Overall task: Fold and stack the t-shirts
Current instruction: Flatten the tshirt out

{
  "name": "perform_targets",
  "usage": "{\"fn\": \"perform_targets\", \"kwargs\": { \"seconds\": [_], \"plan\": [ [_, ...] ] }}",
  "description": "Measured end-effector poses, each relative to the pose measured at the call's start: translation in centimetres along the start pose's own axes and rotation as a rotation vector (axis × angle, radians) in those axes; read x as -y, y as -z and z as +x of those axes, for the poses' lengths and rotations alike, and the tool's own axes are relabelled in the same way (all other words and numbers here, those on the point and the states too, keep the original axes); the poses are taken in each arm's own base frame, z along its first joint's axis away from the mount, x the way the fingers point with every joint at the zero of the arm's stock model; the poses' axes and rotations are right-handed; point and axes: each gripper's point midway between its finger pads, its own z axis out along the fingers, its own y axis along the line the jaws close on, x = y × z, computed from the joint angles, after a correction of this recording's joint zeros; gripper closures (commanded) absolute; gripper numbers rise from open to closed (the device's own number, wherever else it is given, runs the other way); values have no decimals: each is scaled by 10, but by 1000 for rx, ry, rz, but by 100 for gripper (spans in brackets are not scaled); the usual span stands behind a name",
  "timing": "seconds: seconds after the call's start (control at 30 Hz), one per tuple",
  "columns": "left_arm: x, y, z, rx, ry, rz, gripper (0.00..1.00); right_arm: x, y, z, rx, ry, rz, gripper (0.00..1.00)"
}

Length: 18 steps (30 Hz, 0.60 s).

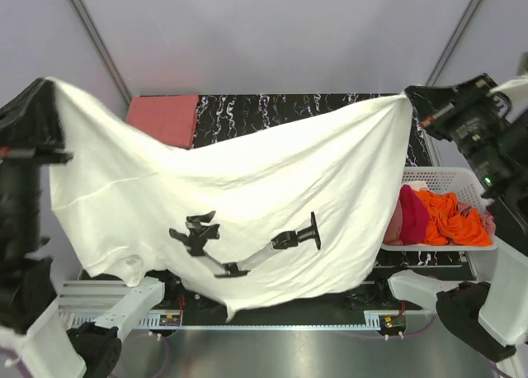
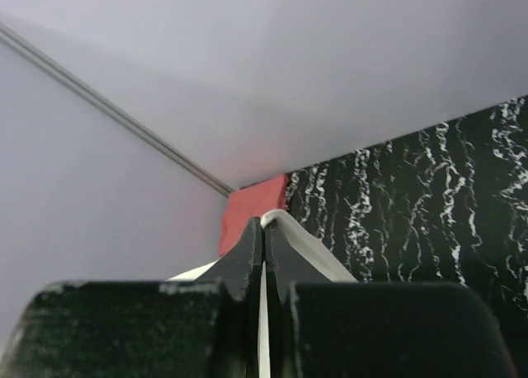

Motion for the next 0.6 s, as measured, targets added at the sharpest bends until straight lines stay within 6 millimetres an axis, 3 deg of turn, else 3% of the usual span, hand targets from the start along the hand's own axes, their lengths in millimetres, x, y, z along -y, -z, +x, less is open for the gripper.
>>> {"fn": "perform_targets", "kwargs": {
  "seconds": [0.2, 0.3, 0.4, 0.5, 0.6],
  "plan": [
    [-34, -68, 132, -270, -155, -89, 100, 27, -76, 32, -90, 67, 139, 100],
    [-44, -90, 175, -352, -204, -104, 100, 38, -110, 45, -123, 94, 190, 100],
    [-49, -104, 188, -372, -235, -115, 100, 43, -127, 50, -130, 106, 212, 100],
    [-48, -113, 178, -341, -239, -118, 100, 43, -128, 48, -124, 111, 215, 100],
    [-44, -110, 156, -291, -229, -116, 100, 40, -118, 42, -107, 110, 203, 100]
  ]
}}
